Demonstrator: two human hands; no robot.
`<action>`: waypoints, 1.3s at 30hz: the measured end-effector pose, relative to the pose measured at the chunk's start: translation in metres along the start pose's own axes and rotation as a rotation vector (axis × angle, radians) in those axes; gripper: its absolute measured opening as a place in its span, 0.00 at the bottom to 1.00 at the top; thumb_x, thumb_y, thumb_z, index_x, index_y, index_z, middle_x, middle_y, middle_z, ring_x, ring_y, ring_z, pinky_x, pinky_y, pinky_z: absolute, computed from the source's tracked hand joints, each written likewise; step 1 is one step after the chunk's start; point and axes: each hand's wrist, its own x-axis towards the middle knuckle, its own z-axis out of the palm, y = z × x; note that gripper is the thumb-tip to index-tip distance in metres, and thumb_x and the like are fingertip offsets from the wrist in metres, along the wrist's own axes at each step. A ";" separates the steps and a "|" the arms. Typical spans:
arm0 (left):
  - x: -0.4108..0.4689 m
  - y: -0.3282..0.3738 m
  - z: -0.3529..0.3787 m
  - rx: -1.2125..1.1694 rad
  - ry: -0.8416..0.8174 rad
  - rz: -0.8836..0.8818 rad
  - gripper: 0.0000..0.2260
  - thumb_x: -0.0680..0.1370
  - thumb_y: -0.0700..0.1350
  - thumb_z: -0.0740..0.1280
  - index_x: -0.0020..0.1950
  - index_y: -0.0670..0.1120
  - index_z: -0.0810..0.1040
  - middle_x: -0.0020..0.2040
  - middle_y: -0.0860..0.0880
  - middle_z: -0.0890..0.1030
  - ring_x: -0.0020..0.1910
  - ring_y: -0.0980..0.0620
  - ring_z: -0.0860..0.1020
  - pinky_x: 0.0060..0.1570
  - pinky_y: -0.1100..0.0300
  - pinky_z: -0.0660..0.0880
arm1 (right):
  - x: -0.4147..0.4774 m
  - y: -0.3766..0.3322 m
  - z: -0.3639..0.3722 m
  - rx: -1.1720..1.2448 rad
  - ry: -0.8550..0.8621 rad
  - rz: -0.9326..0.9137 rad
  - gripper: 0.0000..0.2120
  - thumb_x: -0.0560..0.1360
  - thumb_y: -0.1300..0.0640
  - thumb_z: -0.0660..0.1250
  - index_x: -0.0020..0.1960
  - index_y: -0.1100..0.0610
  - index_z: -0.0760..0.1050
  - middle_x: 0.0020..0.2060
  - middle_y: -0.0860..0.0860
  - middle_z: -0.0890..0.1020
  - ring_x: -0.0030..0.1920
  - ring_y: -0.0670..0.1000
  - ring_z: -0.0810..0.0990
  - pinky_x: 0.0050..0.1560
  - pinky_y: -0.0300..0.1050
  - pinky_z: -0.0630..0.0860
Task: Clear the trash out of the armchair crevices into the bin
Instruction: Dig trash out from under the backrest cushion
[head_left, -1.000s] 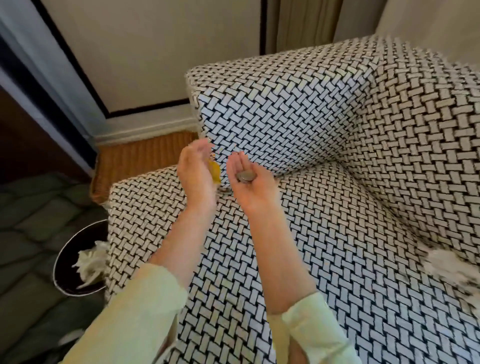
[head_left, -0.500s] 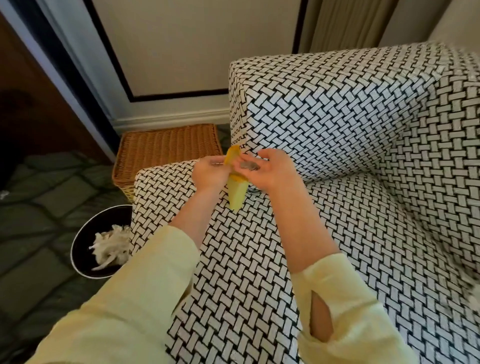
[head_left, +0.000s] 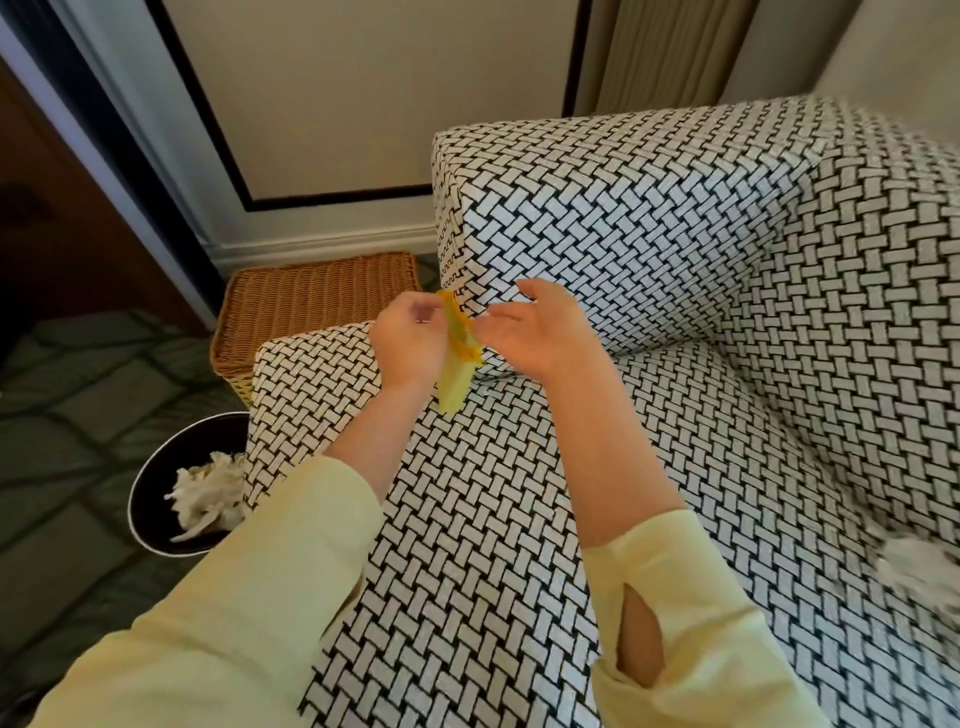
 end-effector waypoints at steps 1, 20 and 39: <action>-0.007 0.004 0.001 -0.004 -0.005 0.077 0.06 0.75 0.39 0.65 0.50 0.44 0.80 0.49 0.50 0.81 0.44 0.57 0.75 0.44 0.71 0.69 | 0.000 0.000 -0.006 -0.006 -0.035 -0.048 0.30 0.73 0.55 0.61 0.69 0.70 0.60 0.65 0.67 0.70 0.66 0.65 0.69 0.66 0.54 0.68; -0.184 0.080 0.128 0.157 -0.843 0.565 0.06 0.76 0.36 0.63 0.50 0.43 0.78 0.47 0.53 0.77 0.41 0.60 0.73 0.41 0.72 0.71 | -0.110 0.007 -0.265 -1.701 0.827 -0.324 0.29 0.73 0.61 0.63 0.72 0.55 0.59 0.72 0.54 0.61 0.72 0.57 0.58 0.71 0.58 0.55; -0.239 0.043 0.184 0.414 -1.245 0.439 0.53 0.64 0.48 0.77 0.76 0.52 0.41 0.75 0.47 0.57 0.72 0.48 0.58 0.72 0.53 0.57 | -0.072 -0.027 -0.318 -1.331 0.551 0.292 0.38 0.69 0.33 0.53 0.70 0.57 0.65 0.66 0.57 0.72 0.63 0.59 0.72 0.62 0.55 0.71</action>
